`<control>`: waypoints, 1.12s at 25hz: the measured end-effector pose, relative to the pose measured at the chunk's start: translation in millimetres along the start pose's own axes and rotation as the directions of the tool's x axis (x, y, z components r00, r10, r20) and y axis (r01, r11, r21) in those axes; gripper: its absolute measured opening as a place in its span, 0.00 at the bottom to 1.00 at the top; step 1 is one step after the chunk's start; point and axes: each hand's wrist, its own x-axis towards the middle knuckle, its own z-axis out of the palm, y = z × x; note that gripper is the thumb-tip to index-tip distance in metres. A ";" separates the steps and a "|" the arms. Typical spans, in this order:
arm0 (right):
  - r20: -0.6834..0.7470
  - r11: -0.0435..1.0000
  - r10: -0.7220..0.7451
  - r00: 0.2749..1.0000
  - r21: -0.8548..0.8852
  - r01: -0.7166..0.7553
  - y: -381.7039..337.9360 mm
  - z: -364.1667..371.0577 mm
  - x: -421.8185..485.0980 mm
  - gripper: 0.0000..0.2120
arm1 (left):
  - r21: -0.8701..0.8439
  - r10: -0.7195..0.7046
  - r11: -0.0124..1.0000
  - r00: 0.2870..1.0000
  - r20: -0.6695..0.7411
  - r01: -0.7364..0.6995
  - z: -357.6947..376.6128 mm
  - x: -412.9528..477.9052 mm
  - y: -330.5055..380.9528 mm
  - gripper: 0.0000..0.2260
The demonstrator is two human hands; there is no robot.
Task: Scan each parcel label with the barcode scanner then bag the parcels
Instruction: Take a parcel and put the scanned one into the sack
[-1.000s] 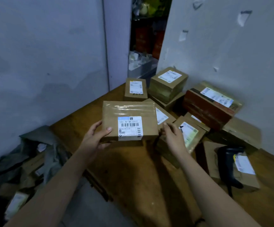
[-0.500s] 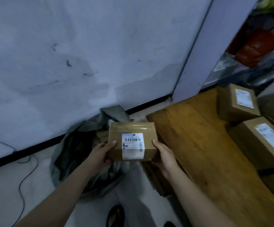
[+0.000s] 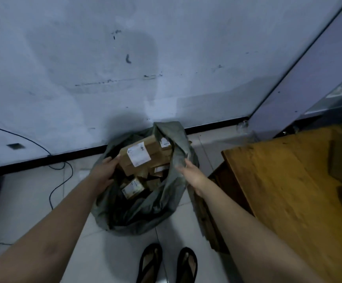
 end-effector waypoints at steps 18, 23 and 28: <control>-0.580 0.970 -0.011 0.815 0.191 0.149 81.2 -176.9 -185.6 0.06 | 0.474 -0.034 0.806 0.773 0.634 -0.353 276.1 -121.8 1.0 0.05; -0.784 0.932 0.013 0.620 0.234 0.275 177.5 -262.2 -293.2 0.05 | 0.429 -0.015 0.711 0.598 0.802 -0.558 424.2 -253.7 -45.3 0.04; -0.874 0.872 0.180 0.451 0.355 0.339 298.1 -345.0 -393.9 0.05 | 0.382 -0.047 0.662 0.473 0.880 -0.645 539.3 -377.1 -138.6 0.07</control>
